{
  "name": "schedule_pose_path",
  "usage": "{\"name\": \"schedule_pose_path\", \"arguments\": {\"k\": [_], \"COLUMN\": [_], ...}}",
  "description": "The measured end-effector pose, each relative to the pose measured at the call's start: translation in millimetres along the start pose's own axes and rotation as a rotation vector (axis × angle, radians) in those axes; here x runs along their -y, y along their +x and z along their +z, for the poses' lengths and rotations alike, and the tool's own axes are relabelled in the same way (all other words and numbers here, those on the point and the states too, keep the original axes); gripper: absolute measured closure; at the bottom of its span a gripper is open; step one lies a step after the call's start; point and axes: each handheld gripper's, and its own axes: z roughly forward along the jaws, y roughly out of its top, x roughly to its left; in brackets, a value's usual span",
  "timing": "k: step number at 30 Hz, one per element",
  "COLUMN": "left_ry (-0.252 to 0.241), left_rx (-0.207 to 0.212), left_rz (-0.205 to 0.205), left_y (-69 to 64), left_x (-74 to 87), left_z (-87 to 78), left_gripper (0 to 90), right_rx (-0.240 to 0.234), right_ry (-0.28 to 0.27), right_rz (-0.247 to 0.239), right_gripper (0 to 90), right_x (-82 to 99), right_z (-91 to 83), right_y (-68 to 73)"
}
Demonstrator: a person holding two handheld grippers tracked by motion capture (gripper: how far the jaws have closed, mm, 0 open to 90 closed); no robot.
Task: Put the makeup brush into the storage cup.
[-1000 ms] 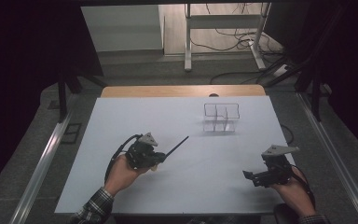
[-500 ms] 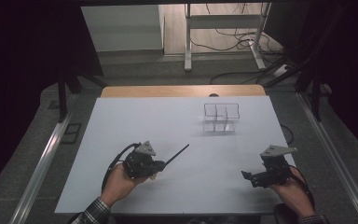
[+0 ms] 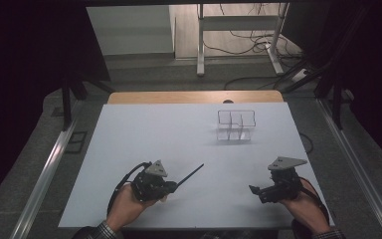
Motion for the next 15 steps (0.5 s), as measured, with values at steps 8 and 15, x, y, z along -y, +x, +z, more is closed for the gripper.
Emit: {"name": "schedule_pose_path", "arguments": {"k": [8, 15], "left_ry": [0.003, 0.002], "left_rx": [0.012, 0.029], "left_rz": [0.013, 0.019], "left_y": [-5.4, -5.9], "left_x": [-1.3, -3.6], "left_z": [3.8, 6.1], "left_gripper": [83.8, 83.8], "right_rx": [-0.037, -0.053], "right_ry": [-0.003, 0.003], "right_rz": [-0.025, -0.081], "right_gripper": [0.0, 0.0], "right_x": [-10.1, -18.0], "right_z": [6.1, 12.2], "right_y": [16.0, 26.5]}}
